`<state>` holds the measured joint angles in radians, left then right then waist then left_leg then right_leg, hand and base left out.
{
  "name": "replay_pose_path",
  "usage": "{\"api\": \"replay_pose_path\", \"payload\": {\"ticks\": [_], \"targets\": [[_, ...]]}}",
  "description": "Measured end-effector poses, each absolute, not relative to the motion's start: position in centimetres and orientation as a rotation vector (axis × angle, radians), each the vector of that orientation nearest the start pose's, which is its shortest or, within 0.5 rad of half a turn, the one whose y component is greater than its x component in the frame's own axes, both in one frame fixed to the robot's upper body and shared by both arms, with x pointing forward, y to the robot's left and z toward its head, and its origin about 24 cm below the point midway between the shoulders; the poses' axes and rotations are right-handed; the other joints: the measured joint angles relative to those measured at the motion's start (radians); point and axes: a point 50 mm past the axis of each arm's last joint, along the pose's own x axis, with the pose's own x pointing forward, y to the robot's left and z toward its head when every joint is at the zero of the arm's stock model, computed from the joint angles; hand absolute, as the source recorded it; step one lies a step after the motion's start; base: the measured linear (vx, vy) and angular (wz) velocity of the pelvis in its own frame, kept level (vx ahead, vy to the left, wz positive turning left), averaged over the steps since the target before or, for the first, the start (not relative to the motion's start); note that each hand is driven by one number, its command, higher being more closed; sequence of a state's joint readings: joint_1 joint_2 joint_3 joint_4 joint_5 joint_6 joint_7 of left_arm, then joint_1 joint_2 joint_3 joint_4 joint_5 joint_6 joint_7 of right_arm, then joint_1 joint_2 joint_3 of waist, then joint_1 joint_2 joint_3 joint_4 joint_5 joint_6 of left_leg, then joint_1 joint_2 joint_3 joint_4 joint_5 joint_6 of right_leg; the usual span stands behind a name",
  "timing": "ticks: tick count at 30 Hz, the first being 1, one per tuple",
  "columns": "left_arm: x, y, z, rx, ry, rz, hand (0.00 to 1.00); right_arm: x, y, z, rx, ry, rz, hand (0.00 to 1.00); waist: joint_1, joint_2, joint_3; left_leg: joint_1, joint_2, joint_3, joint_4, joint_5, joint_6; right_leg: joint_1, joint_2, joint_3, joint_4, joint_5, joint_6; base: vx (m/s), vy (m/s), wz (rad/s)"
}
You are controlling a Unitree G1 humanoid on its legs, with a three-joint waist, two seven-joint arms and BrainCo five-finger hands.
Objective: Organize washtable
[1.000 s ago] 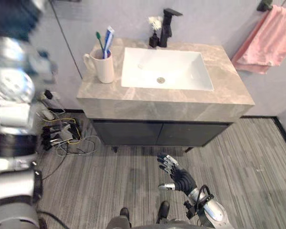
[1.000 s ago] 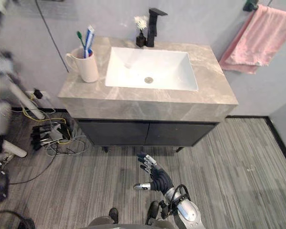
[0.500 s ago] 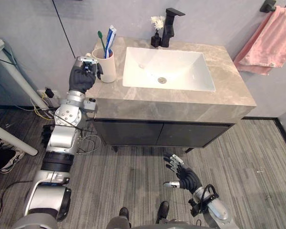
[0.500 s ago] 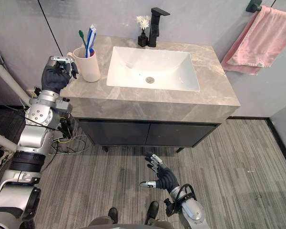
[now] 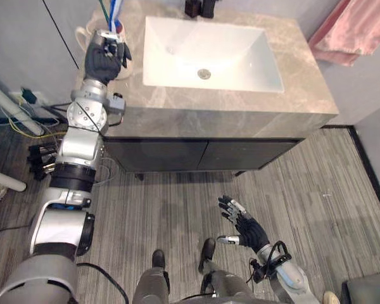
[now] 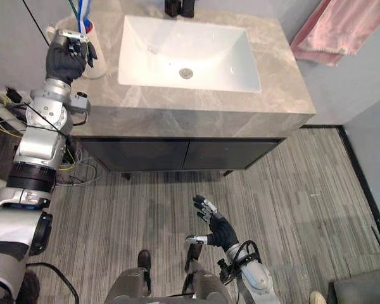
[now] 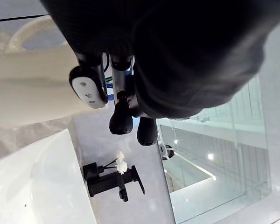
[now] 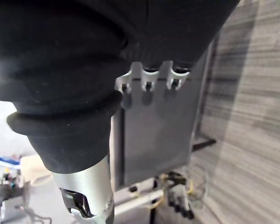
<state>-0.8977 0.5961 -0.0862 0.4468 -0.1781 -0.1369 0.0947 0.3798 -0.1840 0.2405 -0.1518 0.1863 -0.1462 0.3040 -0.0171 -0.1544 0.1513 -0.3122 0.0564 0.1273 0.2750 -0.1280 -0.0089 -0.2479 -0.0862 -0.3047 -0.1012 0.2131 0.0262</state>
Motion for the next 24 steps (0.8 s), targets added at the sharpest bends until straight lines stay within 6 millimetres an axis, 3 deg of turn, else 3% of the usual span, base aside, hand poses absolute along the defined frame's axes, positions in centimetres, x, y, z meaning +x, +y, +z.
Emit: {"api": "replay_pose_path", "payload": {"ticks": [5, 8, 10, 15, 18, 19, 21, 22, 24], "targets": [[37.3, 22.3, 28.0, 0.391, -0.594, 0.138, 1.0, 16.6, -12.7, 1.2, 0.09, 0.094, 0.445, 0.0, -0.003, -0.003, 0.032, -0.03, 0.013, 0.012, 0.026, -0.013, 0.012, -0.025, 0.004, 0.031, -0.005, 0.048, 0.054, -0.01, 0.126, -0.1], [37.1, 22.8, 29.1, 0.409, -0.617, 0.163, 1.0, 16.6, -12.5, 1.6, 0.093, 0.072, 0.451, 0.0, -0.006, -0.024, 0.055, -0.033, 0.016, 0.016, 0.031, -0.013, 0.014, -0.025, 0.004, 0.03, -0.005, 0.045, 0.051, 0.0, 0.078, 0.02], [36.9, 23.2, 29.6, 0.42, -0.629, 0.182, 1.0, 16.6, -12.5, 1.7, 0.092, 0.067, 0.446, 0.0, -0.008, -0.037, 0.062, -0.046, 0.016, 0.017, 0.042, -0.014, 0.013, -0.032, 0.004, 0.029, -0.004, 0.03, 0.029, 0.01, 0.016, 0.01], [37.1, 23.8, 29.4, 0.418, -0.607, 0.208, 1.0, 16.7, -12.6, 1.7, 0.088, 0.068, 0.44, 0.0, -0.019, -0.037, 0.073, -0.08, 0.018, 0.013, 0.072, -0.024, 0.006, -0.055, 0.007, 0.031, -0.003, 0.029, 0.027, 0.0, 0.023, -0.05], [37.1, 23.7, 29.7, 0.416, -0.616, 0.206, 1.0, 16.6, -12.6, 1.7, 0.089, 0.07, 0.441, 0.0, -0.024, -0.046, 0.085, -0.092, 0.026, 0.022, 0.093, -0.038, 0.012, -0.054, 0.005, 0.018, -0.005, -0.03, 0.018, -0.03, 0.055, -0.07], [37.1, 23.7, 29.7, 0.416, -0.617, 0.208, 1.0, 16.6, -12.6, 1.7, 0.089, 0.069, 0.443, 0.0, -0.019, -0.043, 0.088, -0.093, 0.041, 0.024, 0.088, -0.036, 0.011, -0.053, 0.012, -0.012, -0.004, -0.081, 0.055, -0.01, 0.024, -0.12], [37.1, 23.7, 29.7, 0.417, -0.616, 0.209, 1.0, 16.6, -12.6, 1.7, 0.09, 0.069, 0.443, 0.0, -0.014, -0.056, 0.091, -0.095, 0.045, 0.022, 0.094, -0.039, 0.008, -0.051, 0.009, -0.05, -0.001, -0.072, 0.028, 0.03, 0.029, 0.01], [37.1, 23.7, 29.7, 0.417, -0.615, 0.209, 1.0, 16.6, -12.6, 1.7, 0.089, 0.069, 0.443, 0.0, -0.018, -0.067, 0.099, -0.097, 0.035, 0.015, 0.109, -0.048, 0.002, -0.05, 0.0, -0.052, 0.0, -0.001, -0.021, 0.05, 0.047, 0.13], [37.1, 23.8, 29.6, 0.418, -0.613, 0.209, 1.0, 16.7, -12.6, 1.8, 0.084, 0.066, 0.444, 0.0, -0.014, -0.055, 0.108, -0.108, 0.043, 0.009, 0.116, -0.051, -0.002, -0.055, 0.008, -0.049, 0.0, 0.006, -0.02, 0.05, 0.071, 0.06]]}}
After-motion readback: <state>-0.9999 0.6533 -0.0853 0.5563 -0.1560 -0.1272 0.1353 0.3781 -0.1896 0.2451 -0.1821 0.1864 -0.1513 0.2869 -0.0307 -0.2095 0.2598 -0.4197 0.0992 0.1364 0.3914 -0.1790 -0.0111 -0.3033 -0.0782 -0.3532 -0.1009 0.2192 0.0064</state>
